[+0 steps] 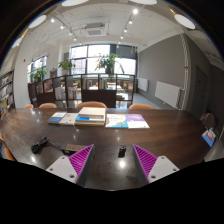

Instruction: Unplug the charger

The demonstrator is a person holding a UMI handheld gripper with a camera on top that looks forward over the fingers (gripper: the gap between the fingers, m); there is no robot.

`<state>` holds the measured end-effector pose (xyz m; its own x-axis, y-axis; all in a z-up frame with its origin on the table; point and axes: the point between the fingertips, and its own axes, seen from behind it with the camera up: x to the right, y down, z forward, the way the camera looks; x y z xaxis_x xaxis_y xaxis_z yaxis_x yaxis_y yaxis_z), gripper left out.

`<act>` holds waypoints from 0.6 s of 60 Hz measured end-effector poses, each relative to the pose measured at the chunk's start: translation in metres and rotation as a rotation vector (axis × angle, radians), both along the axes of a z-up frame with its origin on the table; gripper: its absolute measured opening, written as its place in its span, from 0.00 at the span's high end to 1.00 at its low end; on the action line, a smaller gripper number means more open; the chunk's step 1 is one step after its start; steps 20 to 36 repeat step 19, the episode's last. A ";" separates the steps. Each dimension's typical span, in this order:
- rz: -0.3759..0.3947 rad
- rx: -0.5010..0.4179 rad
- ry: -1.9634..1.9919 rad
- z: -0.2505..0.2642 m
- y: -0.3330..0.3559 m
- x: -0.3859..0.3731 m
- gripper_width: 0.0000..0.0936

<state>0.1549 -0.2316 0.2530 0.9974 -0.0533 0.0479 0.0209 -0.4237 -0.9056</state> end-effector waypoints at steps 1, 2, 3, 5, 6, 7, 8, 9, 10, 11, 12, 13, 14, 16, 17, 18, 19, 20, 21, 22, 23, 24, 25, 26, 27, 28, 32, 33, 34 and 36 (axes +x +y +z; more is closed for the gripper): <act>0.004 -0.006 0.000 -0.002 -0.005 -0.002 0.20; 0.007 -0.012 0.001 -0.004 -0.010 -0.005 0.20; 0.010 -0.017 0.002 -0.006 -0.014 -0.006 0.20; 0.011 -0.020 0.004 -0.013 -0.022 -0.010 0.20; 0.011 -0.024 0.007 -0.018 -0.025 -0.011 0.20; 0.012 -0.029 0.011 -0.017 -0.030 -0.012 0.20; 0.014 -0.034 0.015 -0.020 -0.034 -0.014 0.20; 0.016 -0.039 0.017 -0.021 -0.037 -0.015 0.20; 0.017 -0.044 0.016 -0.023 -0.040 -0.016 0.20; 0.016 -0.048 0.016 -0.024 -0.043 -0.016 0.20; 0.015 -0.052 0.015 -0.026 -0.046 -0.016 0.20; 0.014 -0.056 0.013 -0.027 -0.049 -0.016 0.20; 0.014 -0.060 0.011 -0.028 -0.052 -0.016 0.20; 0.017 -0.067 0.009 -0.030 -0.056 -0.017 0.20; 0.019 -0.067 0.008 -0.033 -0.055 -0.019 0.20; 0.021 -0.068 0.007 -0.034 -0.056 -0.020 0.20; 0.023 -0.068 0.008 -0.034 -0.057 -0.020 0.20; 0.023 -0.068 0.008 -0.034 -0.057 -0.020 0.20; 0.023 -0.068 0.008 -0.034 -0.057 -0.020 0.20; 0.023 -0.068 0.008 -0.034 -0.057 -0.020 0.20; 0.023 -0.068 0.008 -0.034 -0.057 -0.020 0.20; 0.023 -0.068 0.008 -0.034 -0.057 -0.020 0.20; 0.023 -0.068 0.008 -0.034 -0.057 -0.020 0.20; 0.023 -0.068 0.008 -0.034 -0.057 -0.020 0.20; 0.023 -0.068 0.008 -0.034 -0.057 -0.020 0.20; 0.023 -0.068 0.008 -0.034 -0.057 -0.020 0.20; 0.023 -0.068 0.008 -0.034 -0.057 -0.020 0.20; 0.023 -0.068 0.008 -0.034 -0.057 -0.020 0.20; 0.023 -0.068 0.008 -0.034 -0.057 -0.020 0.20; 0.023 -0.068 0.008 -0.034 -0.057 -0.020 0.20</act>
